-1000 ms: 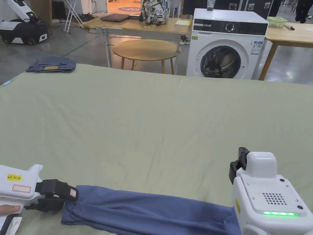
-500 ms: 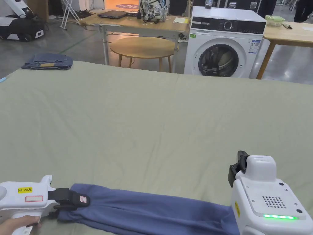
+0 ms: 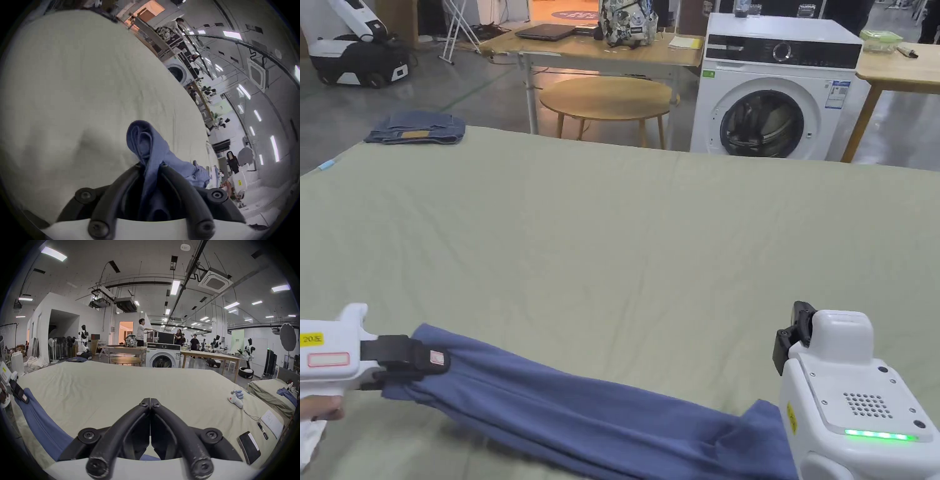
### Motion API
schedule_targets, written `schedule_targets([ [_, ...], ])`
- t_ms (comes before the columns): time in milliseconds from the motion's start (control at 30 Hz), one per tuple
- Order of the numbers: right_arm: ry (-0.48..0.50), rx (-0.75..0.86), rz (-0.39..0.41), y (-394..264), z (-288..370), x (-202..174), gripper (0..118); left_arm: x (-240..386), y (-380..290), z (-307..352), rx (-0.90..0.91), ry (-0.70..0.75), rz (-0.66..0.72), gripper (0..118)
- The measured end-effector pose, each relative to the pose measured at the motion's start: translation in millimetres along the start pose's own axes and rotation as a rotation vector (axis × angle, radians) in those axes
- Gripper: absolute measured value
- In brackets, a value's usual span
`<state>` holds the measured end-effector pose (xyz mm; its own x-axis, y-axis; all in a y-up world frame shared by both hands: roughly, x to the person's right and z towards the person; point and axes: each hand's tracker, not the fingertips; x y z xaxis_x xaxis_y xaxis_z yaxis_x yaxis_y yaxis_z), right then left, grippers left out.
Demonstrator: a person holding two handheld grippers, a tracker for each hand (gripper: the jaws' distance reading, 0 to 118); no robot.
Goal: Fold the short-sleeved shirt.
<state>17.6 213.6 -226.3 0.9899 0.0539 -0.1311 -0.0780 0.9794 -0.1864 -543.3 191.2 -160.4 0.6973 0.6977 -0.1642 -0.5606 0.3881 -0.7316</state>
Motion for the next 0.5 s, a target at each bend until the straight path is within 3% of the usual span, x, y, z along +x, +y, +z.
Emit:
schedule_targets([
  [233,0.025,0.006,0.005,3,-4,-9,0,26,6,25,-0.012,0.215,-0.131,3],
  [367,0.036,0.006,0.007,4,-4,-12,0,42,4,21,-0.029,0.155,-0.121,3],
  [500,0.038,0.007,0.01,5,-3,-12,0,78,-9,5,-0.072,0.0,-0.131,3],
])
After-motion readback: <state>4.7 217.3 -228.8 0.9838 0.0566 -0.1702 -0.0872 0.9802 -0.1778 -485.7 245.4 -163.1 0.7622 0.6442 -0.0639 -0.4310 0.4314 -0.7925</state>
